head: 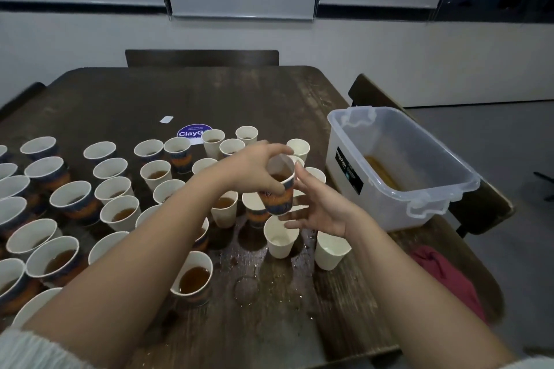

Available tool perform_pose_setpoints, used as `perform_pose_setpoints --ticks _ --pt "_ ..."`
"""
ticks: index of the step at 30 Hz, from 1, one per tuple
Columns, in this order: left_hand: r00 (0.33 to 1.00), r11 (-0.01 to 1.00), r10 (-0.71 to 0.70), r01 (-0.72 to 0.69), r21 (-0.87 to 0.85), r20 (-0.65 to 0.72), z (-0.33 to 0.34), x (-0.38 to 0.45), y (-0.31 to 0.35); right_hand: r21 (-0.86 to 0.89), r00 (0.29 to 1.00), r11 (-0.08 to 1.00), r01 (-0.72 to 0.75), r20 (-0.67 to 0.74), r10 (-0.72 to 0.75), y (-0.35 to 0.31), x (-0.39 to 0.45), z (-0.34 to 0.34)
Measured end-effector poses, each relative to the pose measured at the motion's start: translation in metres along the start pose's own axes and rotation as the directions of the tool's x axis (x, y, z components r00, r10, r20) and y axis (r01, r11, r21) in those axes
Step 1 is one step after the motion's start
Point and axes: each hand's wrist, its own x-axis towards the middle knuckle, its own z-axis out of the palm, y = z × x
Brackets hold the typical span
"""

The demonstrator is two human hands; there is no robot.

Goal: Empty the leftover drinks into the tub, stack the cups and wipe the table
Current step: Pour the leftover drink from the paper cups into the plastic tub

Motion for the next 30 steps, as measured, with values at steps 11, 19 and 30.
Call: perform_pose_setpoints --ticks 11,19,30 --pt "0.982 0.988 0.130 -0.141 -0.067 -0.140 0.011 0.090 0.067 0.164 0.966 0.965 0.205 -0.195 -0.172 -0.047 -0.010 -0.086" --pt "0.975 0.830 -0.008 -0.118 -0.545 -0.223 0.049 0.153 0.099 0.124 0.882 0.944 0.307 -0.409 -0.233 -0.066 -0.013 -0.176" --pt "0.914 0.875 -0.319 0.181 -0.450 -0.253 0.153 0.205 0.086 -0.100 0.831 0.969 0.225 -0.500 -0.244 -0.049 0.013 -0.258"
